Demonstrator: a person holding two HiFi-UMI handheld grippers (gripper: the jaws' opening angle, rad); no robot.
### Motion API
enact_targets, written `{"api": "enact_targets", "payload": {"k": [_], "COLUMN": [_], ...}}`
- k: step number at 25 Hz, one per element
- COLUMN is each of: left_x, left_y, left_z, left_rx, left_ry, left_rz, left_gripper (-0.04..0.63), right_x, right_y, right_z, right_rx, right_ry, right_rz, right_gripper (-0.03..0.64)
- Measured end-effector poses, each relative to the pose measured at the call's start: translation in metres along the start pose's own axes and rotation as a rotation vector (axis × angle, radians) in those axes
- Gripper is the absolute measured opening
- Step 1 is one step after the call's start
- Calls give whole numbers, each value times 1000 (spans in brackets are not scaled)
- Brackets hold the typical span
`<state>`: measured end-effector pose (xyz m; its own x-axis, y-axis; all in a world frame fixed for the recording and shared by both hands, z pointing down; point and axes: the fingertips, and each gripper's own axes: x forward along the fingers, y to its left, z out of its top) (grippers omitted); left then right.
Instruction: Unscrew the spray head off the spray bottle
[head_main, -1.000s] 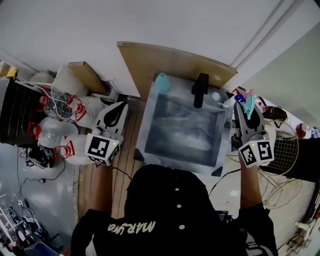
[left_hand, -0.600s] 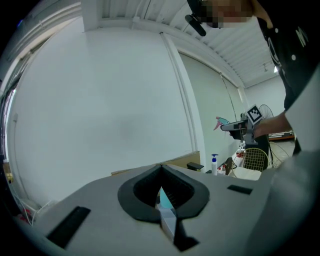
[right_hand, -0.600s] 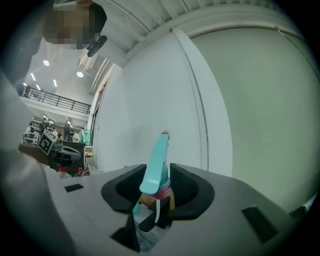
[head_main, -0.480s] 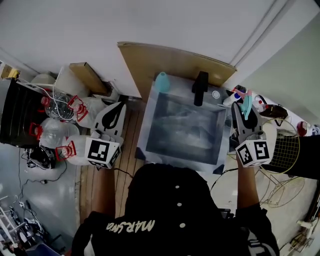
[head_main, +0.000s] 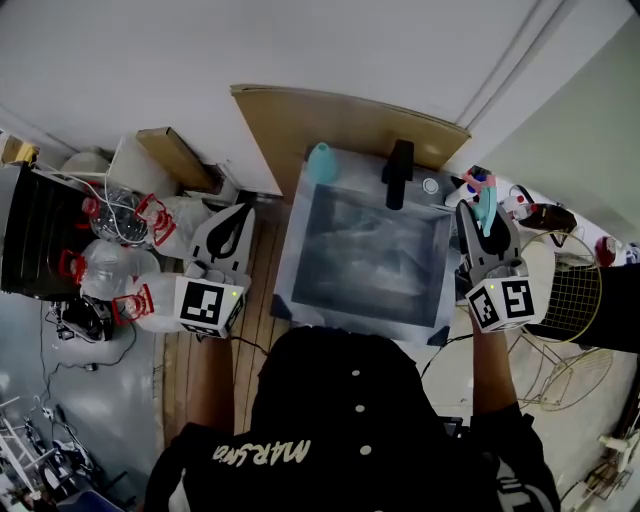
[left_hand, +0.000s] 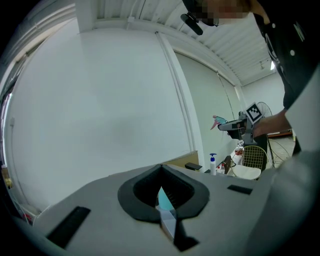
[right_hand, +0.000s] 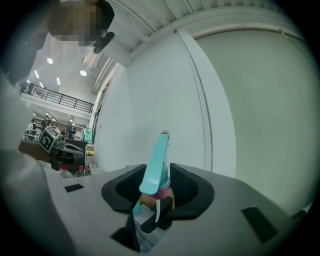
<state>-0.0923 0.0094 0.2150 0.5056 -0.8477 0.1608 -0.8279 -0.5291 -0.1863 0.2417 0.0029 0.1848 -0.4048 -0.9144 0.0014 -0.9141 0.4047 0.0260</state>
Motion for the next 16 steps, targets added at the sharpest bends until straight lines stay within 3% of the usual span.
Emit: {"api": "enact_targets", "payload": {"k": [16], "left_x": [3], "left_y": [-10], "left_z": [1], "left_rx": [8], "left_ry": [-6], "left_rz": [-32], "left_gripper": [25], "right_x": [0], "right_y": [8], "right_z": [4], "right_rx": [1], "right_ry": [-14], "right_rz": [16], "right_gripper": [160]}}
